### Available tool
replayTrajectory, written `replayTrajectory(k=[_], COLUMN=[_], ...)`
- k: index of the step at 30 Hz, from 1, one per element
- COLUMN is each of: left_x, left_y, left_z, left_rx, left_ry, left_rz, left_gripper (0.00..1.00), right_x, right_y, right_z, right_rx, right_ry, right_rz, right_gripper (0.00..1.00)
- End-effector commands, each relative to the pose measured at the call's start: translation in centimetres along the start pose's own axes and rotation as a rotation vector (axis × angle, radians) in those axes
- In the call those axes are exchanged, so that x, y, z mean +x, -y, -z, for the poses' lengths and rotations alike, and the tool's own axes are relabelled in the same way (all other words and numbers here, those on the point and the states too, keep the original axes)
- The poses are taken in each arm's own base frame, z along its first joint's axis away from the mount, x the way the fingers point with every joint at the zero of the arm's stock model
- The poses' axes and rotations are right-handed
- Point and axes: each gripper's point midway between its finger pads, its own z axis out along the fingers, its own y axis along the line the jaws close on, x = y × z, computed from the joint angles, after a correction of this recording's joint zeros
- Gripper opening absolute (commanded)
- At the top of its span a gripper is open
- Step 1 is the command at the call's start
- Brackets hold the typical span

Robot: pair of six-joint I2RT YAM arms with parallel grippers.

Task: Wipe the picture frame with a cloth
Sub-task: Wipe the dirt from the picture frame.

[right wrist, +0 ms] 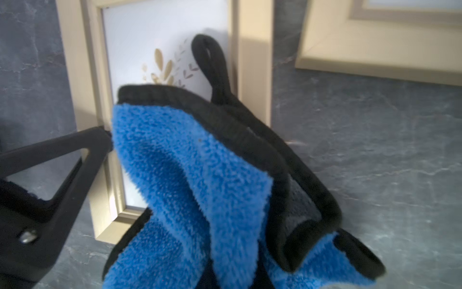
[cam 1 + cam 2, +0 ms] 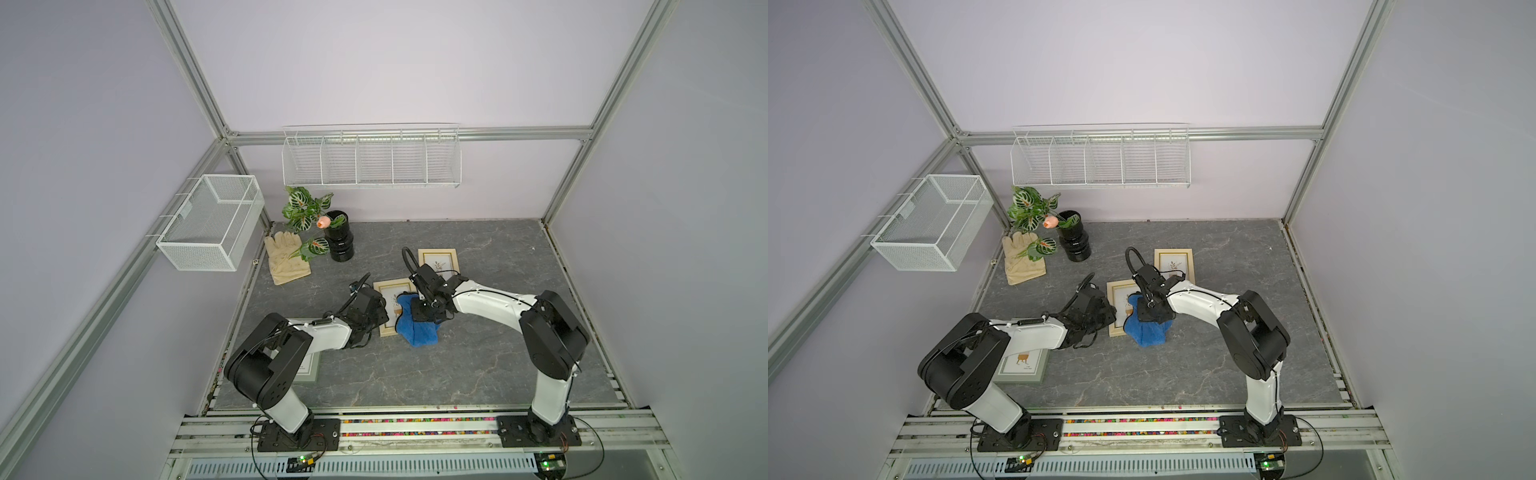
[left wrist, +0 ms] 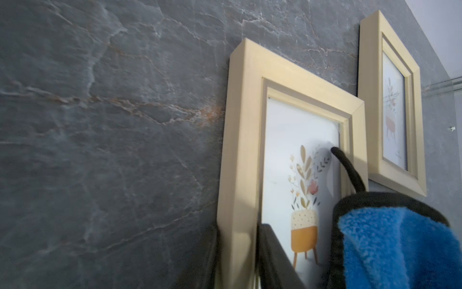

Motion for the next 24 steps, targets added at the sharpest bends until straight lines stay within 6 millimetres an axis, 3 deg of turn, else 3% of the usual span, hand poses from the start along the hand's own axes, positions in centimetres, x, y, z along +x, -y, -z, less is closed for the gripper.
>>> replayTrajectory(k=[1, 4, 10, 12, 14, 20, 22, 24], left_x=[8.6, 8.7, 8.7, 8.7, 8.7, 8.5, 8.5, 8.6], left_y=[-11.7, -11.7, -11.7, -11.7, -11.7, -11.6, -11.8, -11.9], left_z=[1.1, 1.1, 1.1, 1.1, 1.1, 1.2, 1.2, 1.2], left_rx=[-0.388, -0.388, -0.387, -0.384, -0.386, -0.395, -0.401, -0.406], left_ry=[-0.289, -0.292, -0.289, -0.289, -0.288, -0.287, -0.288, -0.290], left_rz=[-0.022, -0.020, -0.021, -0.019, -0.014, -0.023, -0.019, -0.021], left_gripper=[0.31, 0.31, 0.32, 0.32, 0.33, 0.33, 0.33, 0.33], right_x=[2.1, 2.0, 1.3, 1.3, 1.5, 1.9, 2.1, 2.2], right_y=[-2.2, -1.6, 5.8, 6.4, 5.1, -1.8, -2.6, -1.7], right_z=[-1.9, -2.2, -0.3, 0.2, -0.1, -1.8, -2.0, -1.9], right_rx=[-0.056, -0.040, 0.115, 0.139, 0.100, -0.049, -0.071, -0.036], right_ry=[-0.090, -0.093, -0.048, -0.044, -0.053, -0.087, -0.094, -0.100], right_rz=[-0.016, -0.029, -0.093, -0.075, -0.059, -0.015, -0.017, -0.016], right_gripper=[0.07, 0.07, 0.07, 0.06, 0.07, 0.07, 0.07, 0.07])
